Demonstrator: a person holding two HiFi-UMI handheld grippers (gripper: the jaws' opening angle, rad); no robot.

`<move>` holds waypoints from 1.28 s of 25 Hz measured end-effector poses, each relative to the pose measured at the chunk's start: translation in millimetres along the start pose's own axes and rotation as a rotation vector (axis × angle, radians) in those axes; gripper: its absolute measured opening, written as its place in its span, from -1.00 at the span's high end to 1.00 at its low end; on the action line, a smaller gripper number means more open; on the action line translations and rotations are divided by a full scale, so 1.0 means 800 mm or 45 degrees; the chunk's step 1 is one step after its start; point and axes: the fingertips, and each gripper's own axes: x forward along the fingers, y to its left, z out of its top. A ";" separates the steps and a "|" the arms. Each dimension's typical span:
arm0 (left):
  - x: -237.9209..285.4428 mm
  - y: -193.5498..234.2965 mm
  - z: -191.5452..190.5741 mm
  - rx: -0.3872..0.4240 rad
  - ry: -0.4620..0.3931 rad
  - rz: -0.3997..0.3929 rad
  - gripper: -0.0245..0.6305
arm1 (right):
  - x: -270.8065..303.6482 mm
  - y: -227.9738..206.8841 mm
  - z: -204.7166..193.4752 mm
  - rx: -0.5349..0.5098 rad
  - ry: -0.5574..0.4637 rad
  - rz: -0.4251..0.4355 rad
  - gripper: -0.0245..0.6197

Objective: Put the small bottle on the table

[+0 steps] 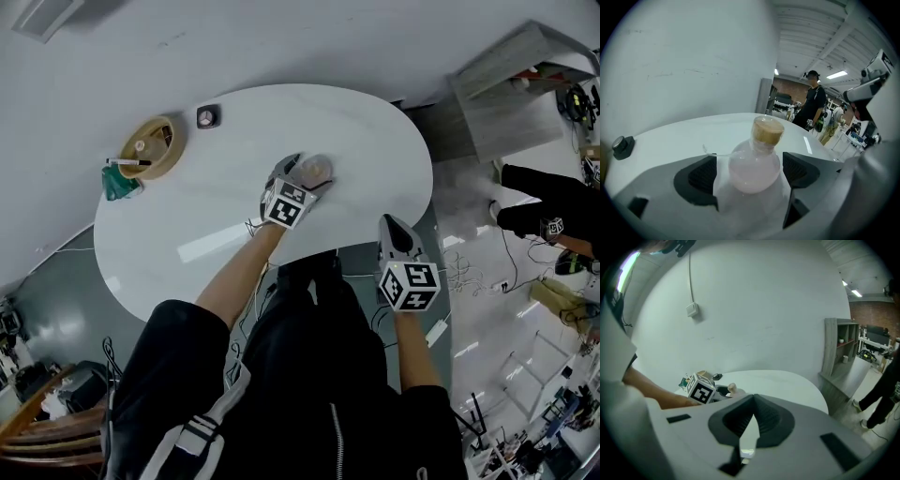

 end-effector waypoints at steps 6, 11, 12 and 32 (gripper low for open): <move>-0.074 0.006 0.021 -0.101 -0.107 0.074 -0.13 | 0.017 0.035 0.023 -0.100 -0.032 0.084 0.95; -0.145 0.015 0.034 -0.149 -0.216 0.154 0.39 | 0.035 0.074 0.044 -0.165 -0.068 0.188 0.95; -0.158 0.018 0.037 -0.154 -0.231 0.173 0.50 | 0.038 0.080 0.048 -0.175 -0.074 0.206 0.95; -0.360 0.046 0.093 -0.108 -0.489 0.458 0.91 | 0.047 0.151 0.121 -0.358 -0.226 0.354 0.95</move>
